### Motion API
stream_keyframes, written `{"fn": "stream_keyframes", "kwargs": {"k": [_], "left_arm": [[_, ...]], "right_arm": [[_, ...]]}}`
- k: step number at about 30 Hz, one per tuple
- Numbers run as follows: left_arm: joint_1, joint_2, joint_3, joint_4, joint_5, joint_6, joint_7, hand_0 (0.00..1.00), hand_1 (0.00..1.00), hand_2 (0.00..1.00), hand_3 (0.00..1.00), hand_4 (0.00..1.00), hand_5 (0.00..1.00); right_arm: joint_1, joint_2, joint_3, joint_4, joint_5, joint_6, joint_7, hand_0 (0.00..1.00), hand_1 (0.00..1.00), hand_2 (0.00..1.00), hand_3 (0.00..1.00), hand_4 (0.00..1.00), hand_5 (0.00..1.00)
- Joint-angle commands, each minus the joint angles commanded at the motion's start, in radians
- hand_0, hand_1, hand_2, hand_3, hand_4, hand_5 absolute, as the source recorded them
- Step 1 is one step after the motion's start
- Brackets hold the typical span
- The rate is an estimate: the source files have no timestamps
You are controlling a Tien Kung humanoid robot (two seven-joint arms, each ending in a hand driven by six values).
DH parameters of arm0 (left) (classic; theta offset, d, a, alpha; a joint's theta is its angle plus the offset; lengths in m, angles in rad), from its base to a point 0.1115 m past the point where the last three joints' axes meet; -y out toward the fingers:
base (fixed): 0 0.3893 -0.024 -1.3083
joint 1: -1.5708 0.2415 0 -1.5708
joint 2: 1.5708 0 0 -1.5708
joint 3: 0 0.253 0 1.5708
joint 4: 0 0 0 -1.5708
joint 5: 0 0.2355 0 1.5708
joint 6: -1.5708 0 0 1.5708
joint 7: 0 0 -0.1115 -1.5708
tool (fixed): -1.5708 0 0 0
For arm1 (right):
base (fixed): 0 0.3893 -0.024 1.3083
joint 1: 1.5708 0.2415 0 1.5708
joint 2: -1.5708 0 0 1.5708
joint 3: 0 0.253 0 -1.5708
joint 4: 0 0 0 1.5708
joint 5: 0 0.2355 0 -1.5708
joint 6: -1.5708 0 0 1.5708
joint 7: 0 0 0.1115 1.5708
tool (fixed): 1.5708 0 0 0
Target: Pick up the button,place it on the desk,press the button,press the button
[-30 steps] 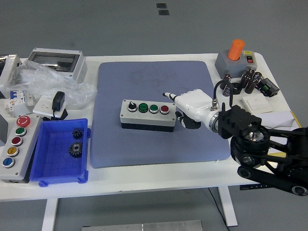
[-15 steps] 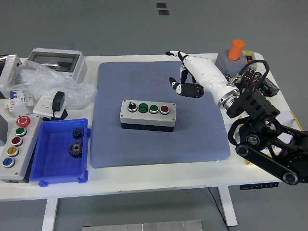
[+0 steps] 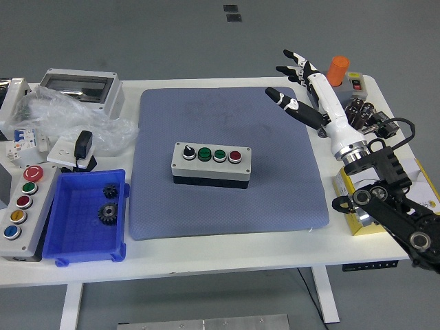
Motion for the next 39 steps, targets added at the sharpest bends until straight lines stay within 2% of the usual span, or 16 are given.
{"fn": "stream_keyframes", "kwargs": {"k": [2, 3, 7, 10, 14, 15, 20, 21, 26, 27, 38, 39], "left_arm": [[0.0, 0.003, 0.005, 0.0, -0.003, -0.002, 0.001, 0.608, 0.668, 0.596, 0.624, 0.75, 0.382], [0.001, 0.003, 0.006, 0.0, -0.004, -0.002, 0.001, 0.612, 0.668, 0.599, 0.626, 0.75, 0.379], [0.002, 0.002, 0.007, 0.001, -0.01, 0.0, 0.003, 0.612, 0.668, 0.599, 0.626, 0.75, 0.379], [0.004, -0.002, 0.01, 0.002, -0.025, 0.014, 0.008, 0.613, 0.668, 0.601, 0.626, 0.752, 0.379], [0.005, -0.006, 0.009, 0.001, -0.036, 0.036, 0.01, 0.613, 0.668, 0.601, 0.626, 0.752, 0.379], [0.005, -0.007, 0.009, 0.001, -0.038, 0.039, 0.009, 0.617, 0.668, 0.612, 0.63, 0.748, 0.378], [0.007, -0.01, 0.005, 0.001, -0.041, 0.049, 0.009, 0.617, 0.668, 0.612, 0.63, 0.748, 0.378], [0.007, -0.01, 0.004, 0.001, -0.041, 0.05, 0.009, 0.616, 0.669, 0.628, 0.639, 0.722, 0.532], [0.007, -0.014, -0.006, 0.0, -0.033, 0.055, 0.011, 0.616, 0.669, 0.628, 0.639, 0.722, 0.532], [0.007, -0.015, -0.007, 0.0, -0.033, 0.055, 0.012, 0.615, 0.668, 0.629, 0.652, 0.71, 0.586], [0.019, -0.021, -0.016, 0.001, -0.025, 0.058, 0.027, 0.616, 0.667, 0.63, 0.654, 0.708, 0.604], [0.019, -0.022, -0.016, 0.001, -0.024, 0.058, 0.028, 0.618, 0.667, 0.631, 0.651, 0.709, 0.578]], "right_arm": [[-0.012, -0.002, 0.004, 0.001, 0.078, 0.021, 0.067, 0.873, 0.849, 0.914, 0.939, 0.998, 0.88], [-0.017, -0.003, 0.007, 0.0, 0.12, 0.029, 0.099, 0.916, 0.848, 0.901, 0.89, 0.998, 0.998], [-0.031, -0.004, 0.016, -0.008, 0.273, 0.052, 0.199, 0.916, 0.848, 0.901, 0.89, 0.998, 0.998], [-0.041, -0.006, 0.03, -0.004, 0.363, 0.061, 0.238, 0.935, 0.85, 0.89, 0.893, 0.998, 0.998], [-0.07, -0.014, 0.061, 0.014, 0.442, 0.068, 0.244, 0.935, 0.85, 0.89, 0.893, 0.998, 0.998], [-0.075, -0.016, 0.067, 0.017, 0.451, 0.07, 0.244, 0.93, 0.835, 0.85, 0.857, 0.998, 0.998], [-0.107, -0.028, 0.089, 0.029, 0.472, 0.079, 0.242, 0.93, 0.835, 0.85, 0.857, 0.998, 0.998], [-0.11, -0.029, 0.091, 0.03, 0.475, 0.08, 0.243, 0.932, 0.832, 0.842, 0.841, 0.998, 0.998], [-0.117, -0.028, 0.098, 0.034, 0.481, 0.085, 0.244, 0.932, 0.832, 0.842, 0.841, 0.998, 0.998], [-0.117, -0.028, 0.098, 0.036, 0.48, 0.085, 0.243, 0.922, 0.829, 0.835, 0.824, 0.998, 0.998], [-0.117, -0.033, 0.104, 0.049, 0.471, 0.081, 0.236, 0.912, 0.808, 0.82, 0.809, 0.998, 0.998], [-0.116, -0.033, 0.103, 0.05, 0.47, 0.081, 0.235, 0.909, 0.807, 0.817, 0.805, 0.998, 0.998]]}}
